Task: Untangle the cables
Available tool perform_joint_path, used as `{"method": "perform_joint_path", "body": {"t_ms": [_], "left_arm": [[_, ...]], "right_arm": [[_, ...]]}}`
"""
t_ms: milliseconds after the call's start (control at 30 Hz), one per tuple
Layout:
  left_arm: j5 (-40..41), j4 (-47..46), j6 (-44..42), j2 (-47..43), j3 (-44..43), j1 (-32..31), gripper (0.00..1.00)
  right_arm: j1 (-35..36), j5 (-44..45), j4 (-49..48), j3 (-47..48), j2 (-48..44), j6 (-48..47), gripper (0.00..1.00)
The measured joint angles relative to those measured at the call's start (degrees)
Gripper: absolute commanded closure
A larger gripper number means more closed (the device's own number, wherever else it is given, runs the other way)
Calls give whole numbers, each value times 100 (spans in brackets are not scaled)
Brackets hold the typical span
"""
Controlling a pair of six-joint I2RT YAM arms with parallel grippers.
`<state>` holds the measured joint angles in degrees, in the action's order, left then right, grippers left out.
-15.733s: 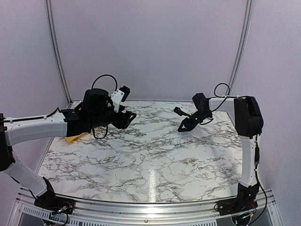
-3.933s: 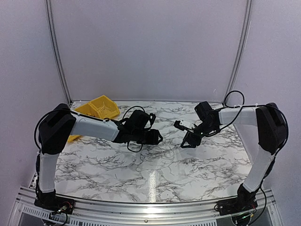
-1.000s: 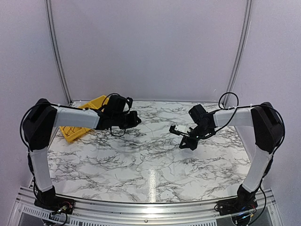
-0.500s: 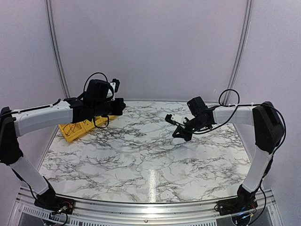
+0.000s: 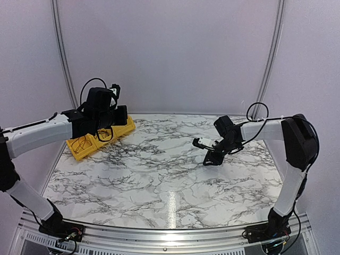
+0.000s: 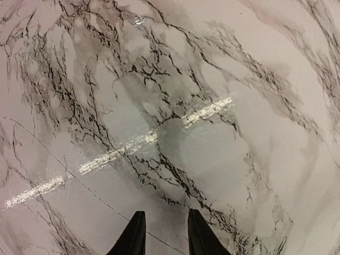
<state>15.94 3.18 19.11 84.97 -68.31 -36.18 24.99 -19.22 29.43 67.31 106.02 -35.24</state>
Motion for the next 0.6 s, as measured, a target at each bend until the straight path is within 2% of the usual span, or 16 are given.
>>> {"method": "perform_joint_path", "body": {"t_ms": [233, 600], "left_arm": [[-564, -293, 417, 374, 682, -63, 100], [-1554, -1102, 365, 470, 302, -922, 100]], "right_arm": [[0, 11, 22, -2, -13, 2, 71], [0, 24, 26, -2, -208, 9, 72]]}}
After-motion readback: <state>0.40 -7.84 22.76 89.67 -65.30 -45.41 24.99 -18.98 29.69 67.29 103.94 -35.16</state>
